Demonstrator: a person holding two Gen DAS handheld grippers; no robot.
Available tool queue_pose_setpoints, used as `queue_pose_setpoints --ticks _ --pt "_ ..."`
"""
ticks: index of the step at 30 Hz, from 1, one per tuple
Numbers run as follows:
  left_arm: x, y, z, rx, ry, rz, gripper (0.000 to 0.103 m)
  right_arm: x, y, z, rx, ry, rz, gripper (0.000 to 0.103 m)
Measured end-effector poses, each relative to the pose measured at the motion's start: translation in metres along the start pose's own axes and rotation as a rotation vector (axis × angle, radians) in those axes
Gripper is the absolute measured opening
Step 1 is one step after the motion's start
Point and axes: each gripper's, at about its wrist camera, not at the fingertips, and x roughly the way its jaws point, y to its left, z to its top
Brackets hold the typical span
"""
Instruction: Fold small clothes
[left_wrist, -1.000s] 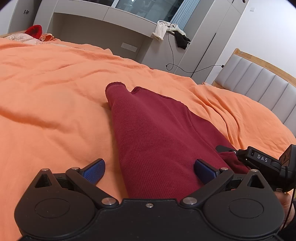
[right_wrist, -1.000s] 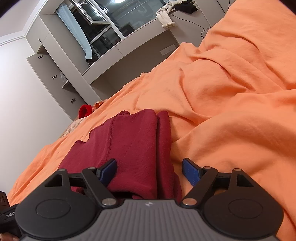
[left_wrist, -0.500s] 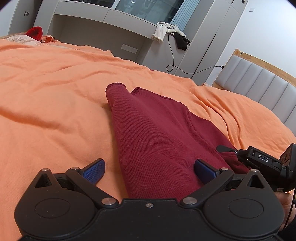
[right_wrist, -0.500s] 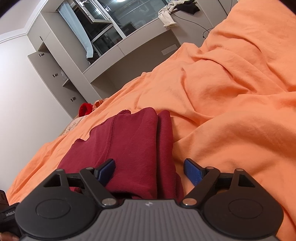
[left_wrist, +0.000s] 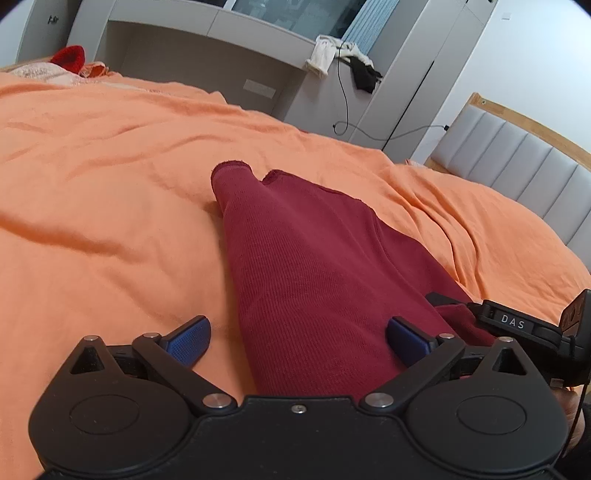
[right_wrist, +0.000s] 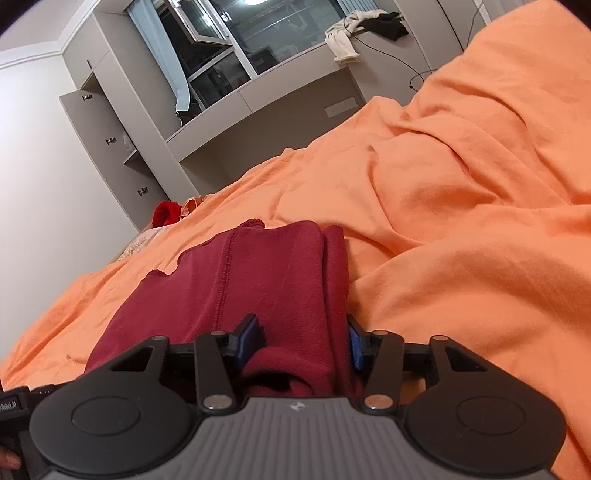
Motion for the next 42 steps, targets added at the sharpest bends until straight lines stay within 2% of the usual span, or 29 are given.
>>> queue_pose_setpoints --ticks 4,8,10,11,13,15,16,19,21,28,31,33,35,38,42 --pt "0.002 -0.001 0.003 -0.016 0.023 -0.037 0.083 -0.002 0.007 -0.001 -0.029 -0.008 -0.021 0.045" --pt "0.006 -0.001 0.006 -0.037 0.045 -0.059 0.074 -0.004 0.016 -0.001 -0.074 -0.012 -0.040 0.041" --pt "0.005 -0.004 0.005 -0.029 0.036 -0.052 0.064 -0.006 0.021 0.001 -0.096 -0.022 -0.047 0.036" --pt "0.003 -0.008 0.005 -0.009 0.025 -0.042 0.061 -0.008 0.025 0.001 -0.112 -0.032 -0.051 0.035" --pt "-0.002 -0.018 0.005 0.060 -0.006 -0.010 0.046 -0.013 0.034 0.003 -0.155 -0.058 -0.055 0.031" --pt "-0.008 -0.028 0.008 0.132 -0.039 0.022 0.036 -0.017 0.044 0.004 -0.203 -0.096 -0.048 0.029" --pt "-0.010 -0.031 0.010 0.149 -0.048 0.029 0.033 -0.021 0.050 0.005 -0.223 -0.125 -0.039 0.028" --pt "-0.016 -0.032 0.019 0.177 -0.062 0.030 0.030 -0.026 0.067 0.008 -0.270 -0.203 -0.013 0.027" --pt "-0.022 -0.030 0.026 0.191 -0.099 0.049 0.028 -0.026 0.081 0.010 -0.315 -0.248 0.002 0.027" --pt "-0.053 -0.019 0.045 0.317 -0.297 0.200 0.027 0.002 0.129 0.008 -0.487 -0.354 0.040 0.026" --pt "-0.058 -0.012 0.045 0.360 -0.359 0.251 0.027 0.024 0.141 0.009 -0.523 -0.344 0.046 0.026" --pt "-0.055 -0.007 0.046 0.356 -0.353 0.288 0.027 0.039 0.142 0.007 -0.526 -0.310 0.043 0.026" --pt "-0.047 -0.002 0.046 0.343 -0.314 0.311 0.027 0.052 0.142 0.004 -0.529 -0.260 0.027 0.026" --pt "-0.031 0.005 0.042 0.321 -0.239 0.333 0.028 0.061 0.136 -0.001 -0.513 -0.215 -0.001 0.026" --pt "-0.033 0.015 0.038 0.294 -0.210 0.343 0.032 0.063 0.127 -0.003 -0.465 -0.179 -0.014 0.029"
